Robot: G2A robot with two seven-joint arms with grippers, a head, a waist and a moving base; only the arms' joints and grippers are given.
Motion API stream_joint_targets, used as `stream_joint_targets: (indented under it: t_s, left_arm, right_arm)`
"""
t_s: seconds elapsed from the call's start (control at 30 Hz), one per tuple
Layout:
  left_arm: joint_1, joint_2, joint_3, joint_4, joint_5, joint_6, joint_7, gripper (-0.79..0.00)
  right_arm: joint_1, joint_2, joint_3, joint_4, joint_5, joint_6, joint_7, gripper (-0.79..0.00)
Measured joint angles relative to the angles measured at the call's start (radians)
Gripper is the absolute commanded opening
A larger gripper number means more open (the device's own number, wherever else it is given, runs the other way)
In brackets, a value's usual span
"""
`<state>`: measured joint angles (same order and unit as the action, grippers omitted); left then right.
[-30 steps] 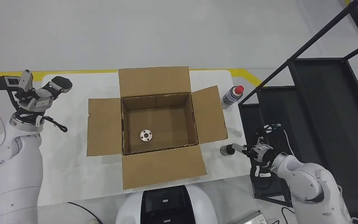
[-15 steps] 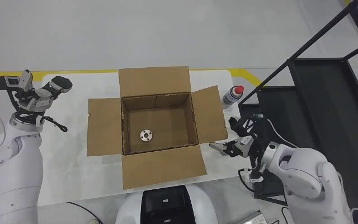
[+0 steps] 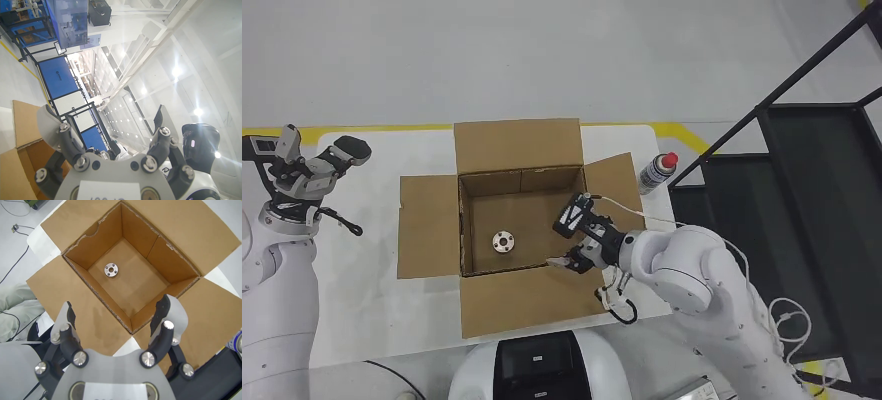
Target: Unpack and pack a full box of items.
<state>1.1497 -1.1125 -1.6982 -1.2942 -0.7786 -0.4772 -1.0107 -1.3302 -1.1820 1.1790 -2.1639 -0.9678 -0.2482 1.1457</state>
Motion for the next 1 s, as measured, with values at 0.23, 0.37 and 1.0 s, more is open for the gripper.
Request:
stream_joint_targets:
  t_s: [0.23, 0.37, 1.0]
  left_arm:
    - [0.0, 0.0, 0.0, 0.0, 0.0, 0.0, 0.0, 0.0]
    - [0.0, 0.0, 0.0, 0.0, 0.0, 0.0, 0.0, 0.0]
    - [0.0, 0.0, 0.0, 0.0, 0.0, 0.0, 0.0, 0.0]
  right_arm:
    - [0.115, -0.016, -0.08, 0.121, 0.013, 0.064, 0.005, 0.0]
    - [0.113, -0.016, -0.079, 0.118, 0.013, 0.062, 0.005, 0.0]
    - [0.113, -0.016, -0.079, 0.118, 0.013, 0.062, 0.005, 0.0]
